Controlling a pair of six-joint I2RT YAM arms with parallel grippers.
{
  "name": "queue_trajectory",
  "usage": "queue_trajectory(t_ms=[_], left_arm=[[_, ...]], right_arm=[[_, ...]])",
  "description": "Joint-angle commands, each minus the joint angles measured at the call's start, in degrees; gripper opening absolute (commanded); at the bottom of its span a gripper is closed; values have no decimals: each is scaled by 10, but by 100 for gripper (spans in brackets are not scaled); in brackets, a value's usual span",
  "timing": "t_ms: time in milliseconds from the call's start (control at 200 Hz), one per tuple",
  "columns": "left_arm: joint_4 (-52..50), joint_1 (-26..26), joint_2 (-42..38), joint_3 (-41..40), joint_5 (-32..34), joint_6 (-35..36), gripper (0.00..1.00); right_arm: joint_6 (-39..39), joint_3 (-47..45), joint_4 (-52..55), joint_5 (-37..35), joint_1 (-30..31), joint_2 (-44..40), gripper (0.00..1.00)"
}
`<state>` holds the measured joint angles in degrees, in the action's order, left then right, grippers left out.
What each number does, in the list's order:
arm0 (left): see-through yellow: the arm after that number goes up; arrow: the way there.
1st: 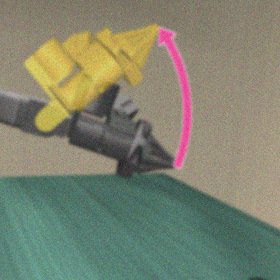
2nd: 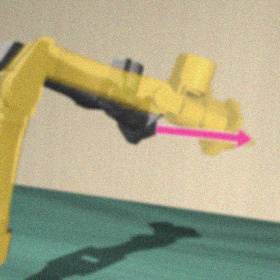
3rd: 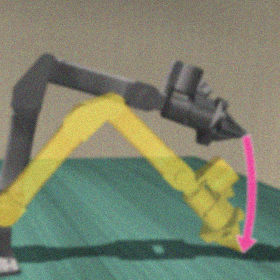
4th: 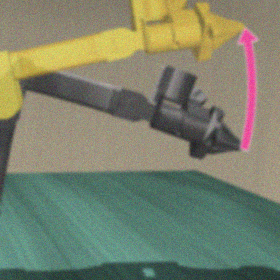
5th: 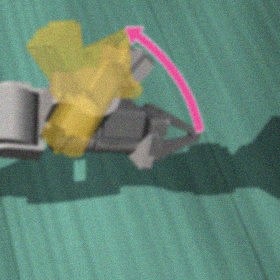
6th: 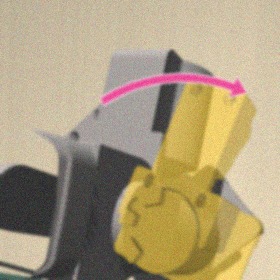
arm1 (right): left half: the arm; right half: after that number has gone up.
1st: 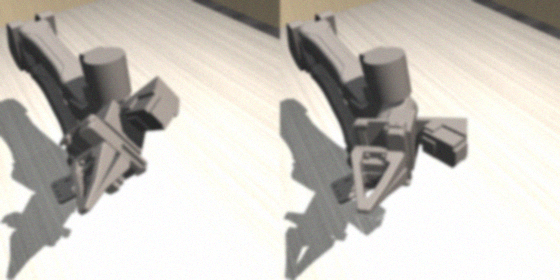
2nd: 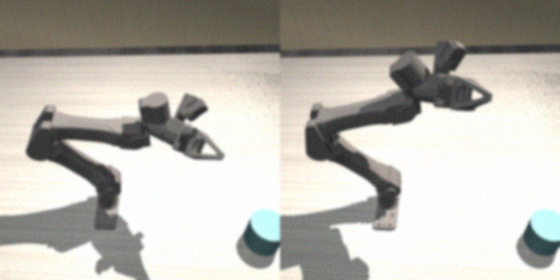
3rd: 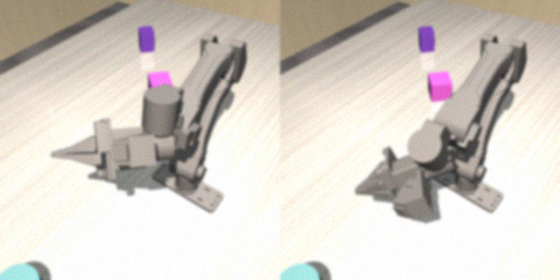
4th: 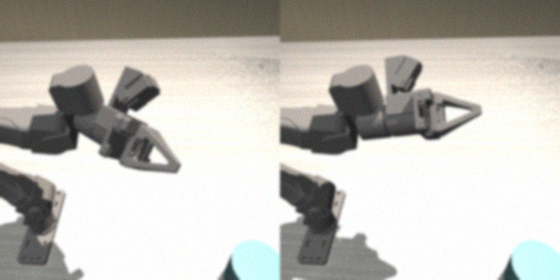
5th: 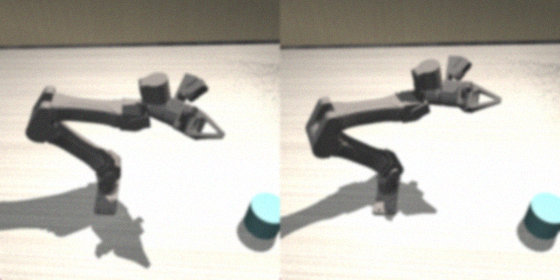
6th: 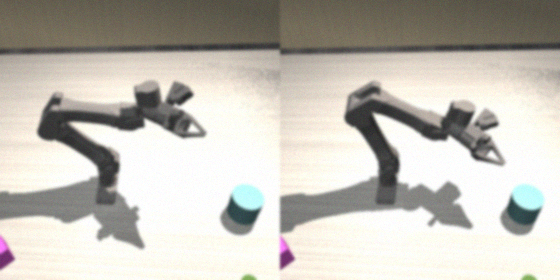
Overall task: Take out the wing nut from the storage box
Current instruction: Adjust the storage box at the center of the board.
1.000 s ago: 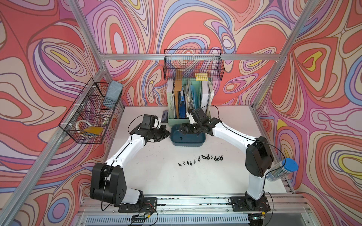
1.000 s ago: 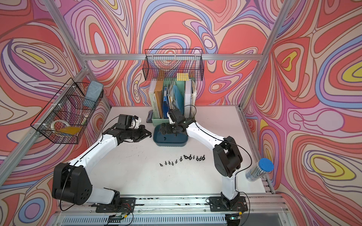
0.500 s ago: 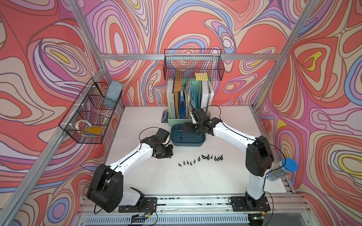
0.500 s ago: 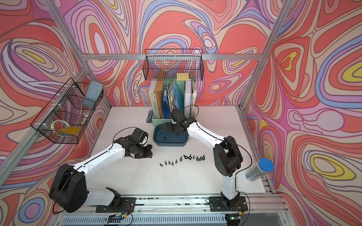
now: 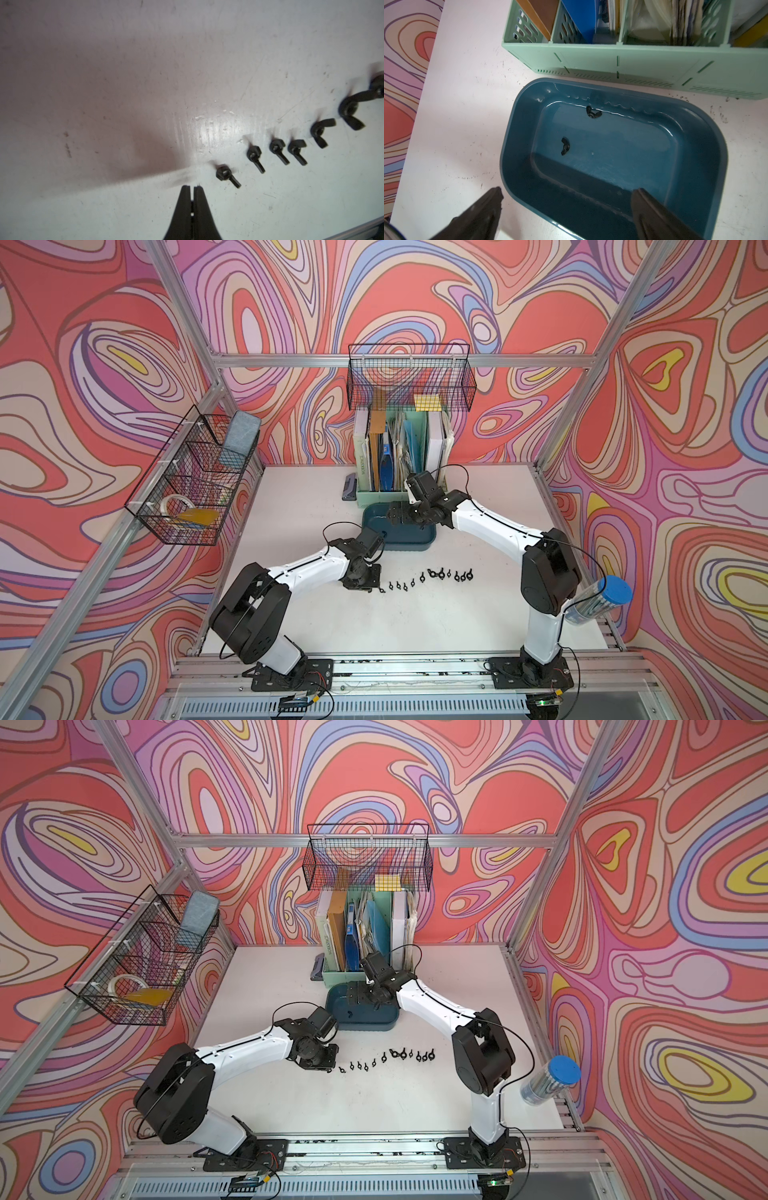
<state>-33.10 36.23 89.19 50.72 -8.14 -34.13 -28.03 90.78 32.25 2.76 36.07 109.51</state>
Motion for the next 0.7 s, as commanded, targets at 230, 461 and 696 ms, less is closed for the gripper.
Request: queue_trajectory(t_ms=[230,461,696], left_arm=[[10,13,35,4,16,-1,8],[3,13,39,8,18,1,25],[-42,8,20,47,49,20,42]], right_arm=[[-2,6,18,-10,-1,1,98],[-5,26,47,-38,-2,15,98],[-14,53,110,-71,-21,27,88]])
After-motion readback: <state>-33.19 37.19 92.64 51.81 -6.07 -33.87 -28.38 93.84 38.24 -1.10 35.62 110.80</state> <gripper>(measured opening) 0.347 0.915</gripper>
